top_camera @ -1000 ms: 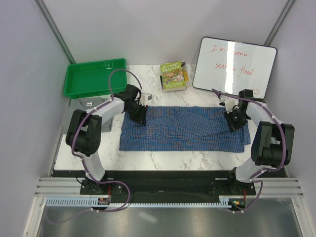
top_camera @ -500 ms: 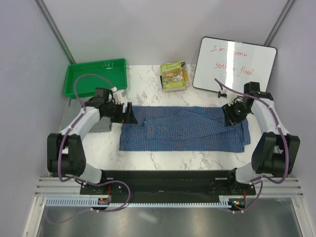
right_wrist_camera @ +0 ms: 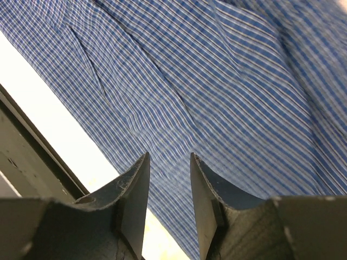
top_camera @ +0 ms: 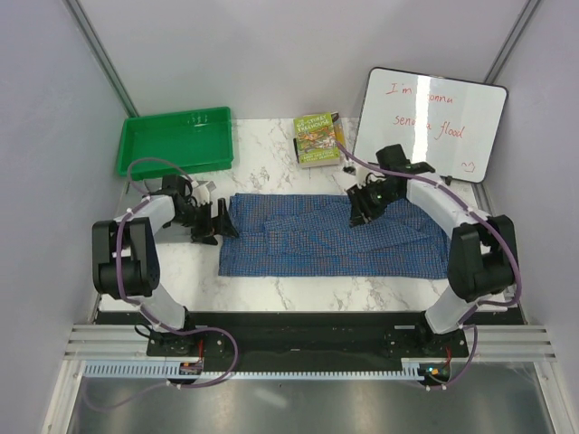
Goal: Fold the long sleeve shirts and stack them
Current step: Fold the shirt
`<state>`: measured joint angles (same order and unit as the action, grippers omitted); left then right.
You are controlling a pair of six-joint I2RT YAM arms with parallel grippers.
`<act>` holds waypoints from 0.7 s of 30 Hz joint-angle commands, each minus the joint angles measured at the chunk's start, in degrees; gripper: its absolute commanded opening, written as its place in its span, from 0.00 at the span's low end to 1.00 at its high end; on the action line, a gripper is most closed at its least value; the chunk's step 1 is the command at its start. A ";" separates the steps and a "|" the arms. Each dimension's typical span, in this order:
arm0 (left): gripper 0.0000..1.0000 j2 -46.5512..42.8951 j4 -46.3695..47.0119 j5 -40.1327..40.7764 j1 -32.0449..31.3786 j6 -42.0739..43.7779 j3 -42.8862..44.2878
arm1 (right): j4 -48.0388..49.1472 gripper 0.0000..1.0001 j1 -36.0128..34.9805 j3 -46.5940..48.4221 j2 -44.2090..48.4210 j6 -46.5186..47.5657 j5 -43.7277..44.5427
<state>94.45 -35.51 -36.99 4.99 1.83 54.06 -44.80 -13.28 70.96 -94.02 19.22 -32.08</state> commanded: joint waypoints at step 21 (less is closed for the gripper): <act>0.81 13.82 7.21 -11.52 2.56 -3.41 4.29 | 23.26 0.39 -15.46 14.81 -20.76 -22.64 -6.33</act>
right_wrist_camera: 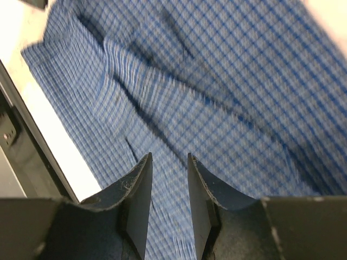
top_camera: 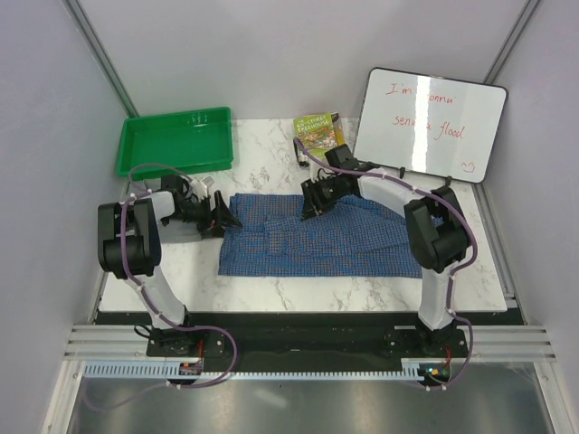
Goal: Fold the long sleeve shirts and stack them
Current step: Fold the shirt
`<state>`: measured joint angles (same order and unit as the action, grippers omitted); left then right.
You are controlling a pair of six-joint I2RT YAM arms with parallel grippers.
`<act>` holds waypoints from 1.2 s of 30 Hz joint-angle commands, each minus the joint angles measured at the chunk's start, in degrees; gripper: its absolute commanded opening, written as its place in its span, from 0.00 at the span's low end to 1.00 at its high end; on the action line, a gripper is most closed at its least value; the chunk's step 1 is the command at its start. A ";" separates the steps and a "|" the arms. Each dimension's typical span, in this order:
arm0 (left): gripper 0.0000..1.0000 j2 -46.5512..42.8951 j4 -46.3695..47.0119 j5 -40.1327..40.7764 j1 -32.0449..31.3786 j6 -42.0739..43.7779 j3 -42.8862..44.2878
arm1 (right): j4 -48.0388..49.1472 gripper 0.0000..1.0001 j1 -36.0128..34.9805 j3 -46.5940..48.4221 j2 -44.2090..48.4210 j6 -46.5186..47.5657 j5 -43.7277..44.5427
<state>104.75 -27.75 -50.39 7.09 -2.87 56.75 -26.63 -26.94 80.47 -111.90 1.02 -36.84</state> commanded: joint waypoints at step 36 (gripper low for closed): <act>0.15 4.68 -4.42 -0.58 -5.25 -0.99 4.68 | 12.31 0.40 -7.60 8.39 -14.67 -11.31 -0.51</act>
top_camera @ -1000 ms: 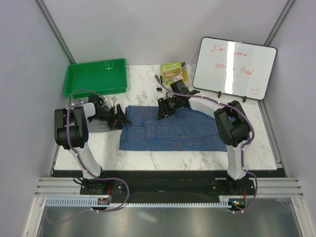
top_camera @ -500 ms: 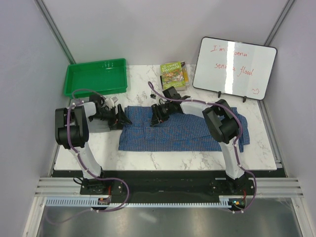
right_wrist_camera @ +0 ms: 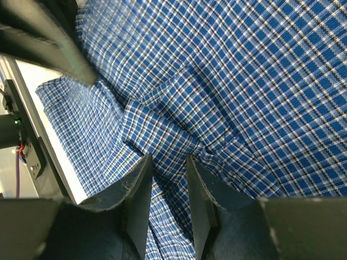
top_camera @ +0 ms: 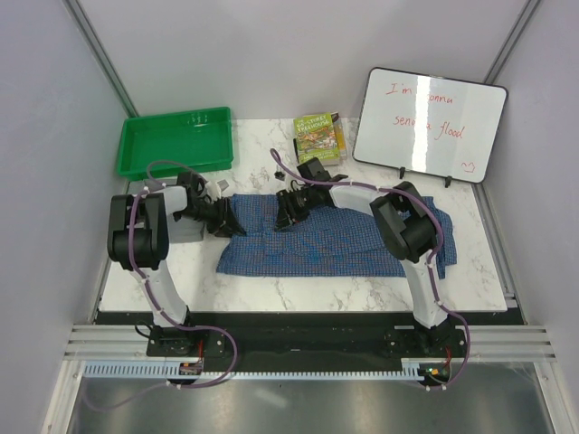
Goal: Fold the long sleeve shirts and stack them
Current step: Fold the shirt
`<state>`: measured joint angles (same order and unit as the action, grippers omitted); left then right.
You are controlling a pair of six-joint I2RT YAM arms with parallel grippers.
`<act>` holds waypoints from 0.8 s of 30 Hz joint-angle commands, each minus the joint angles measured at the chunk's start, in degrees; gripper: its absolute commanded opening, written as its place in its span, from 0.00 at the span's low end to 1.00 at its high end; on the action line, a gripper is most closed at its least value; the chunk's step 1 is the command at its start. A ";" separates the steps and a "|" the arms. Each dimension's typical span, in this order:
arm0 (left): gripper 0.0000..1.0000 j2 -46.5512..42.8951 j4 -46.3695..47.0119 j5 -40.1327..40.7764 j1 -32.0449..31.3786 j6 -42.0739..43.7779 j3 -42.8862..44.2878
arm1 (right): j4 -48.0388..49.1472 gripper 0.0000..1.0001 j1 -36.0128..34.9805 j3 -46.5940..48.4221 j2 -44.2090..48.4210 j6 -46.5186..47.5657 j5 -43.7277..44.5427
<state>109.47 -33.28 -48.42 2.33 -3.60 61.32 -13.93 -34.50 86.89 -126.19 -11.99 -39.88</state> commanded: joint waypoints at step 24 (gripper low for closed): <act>0.02 -12.34 -6.45 2.19 -8.29 -5.19 9.24 | -40.99 0.53 26.75 -7.79 20.63 31.32 8.84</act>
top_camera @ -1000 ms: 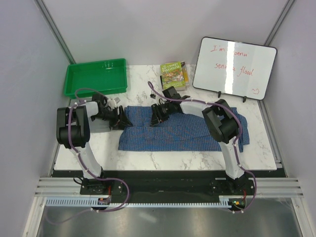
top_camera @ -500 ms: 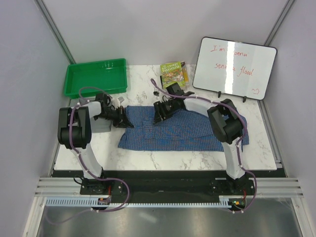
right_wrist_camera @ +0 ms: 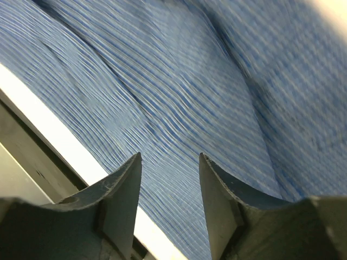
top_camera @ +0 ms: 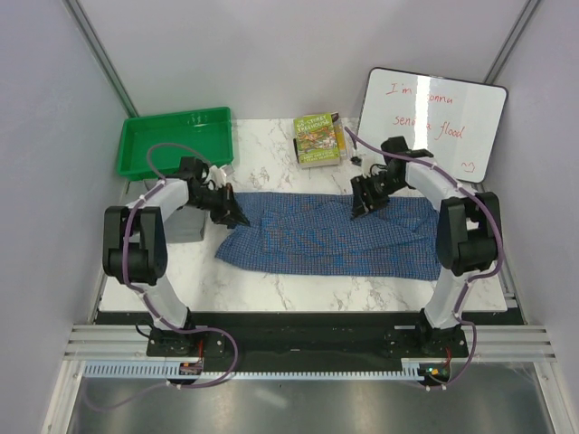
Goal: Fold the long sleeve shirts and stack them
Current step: Fold the shirt
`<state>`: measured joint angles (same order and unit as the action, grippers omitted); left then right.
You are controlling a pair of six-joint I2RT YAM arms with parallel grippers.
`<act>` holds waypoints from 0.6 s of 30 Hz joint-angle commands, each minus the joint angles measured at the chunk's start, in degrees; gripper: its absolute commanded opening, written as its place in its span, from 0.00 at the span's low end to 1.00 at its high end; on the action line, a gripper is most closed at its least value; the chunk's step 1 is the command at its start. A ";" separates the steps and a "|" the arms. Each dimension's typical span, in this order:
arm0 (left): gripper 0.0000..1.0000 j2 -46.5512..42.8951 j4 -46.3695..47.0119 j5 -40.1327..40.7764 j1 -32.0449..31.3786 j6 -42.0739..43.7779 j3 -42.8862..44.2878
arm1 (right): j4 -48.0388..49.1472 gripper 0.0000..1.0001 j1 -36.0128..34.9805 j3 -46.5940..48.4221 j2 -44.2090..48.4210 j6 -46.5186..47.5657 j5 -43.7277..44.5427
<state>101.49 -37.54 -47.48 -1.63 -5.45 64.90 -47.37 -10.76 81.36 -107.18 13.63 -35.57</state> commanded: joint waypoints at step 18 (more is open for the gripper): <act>0.05 13.98 -3.07 14.07 -35.19 -16.87 31.93 | -8.26 0.48 4.00 -1.47 -4.53 6.06 1.48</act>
<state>108.75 -40.45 -39.05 -32.32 -17.91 90.08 -55.33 -6.90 78.76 -110.87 18.90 -30.39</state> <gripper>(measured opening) 0.037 0.480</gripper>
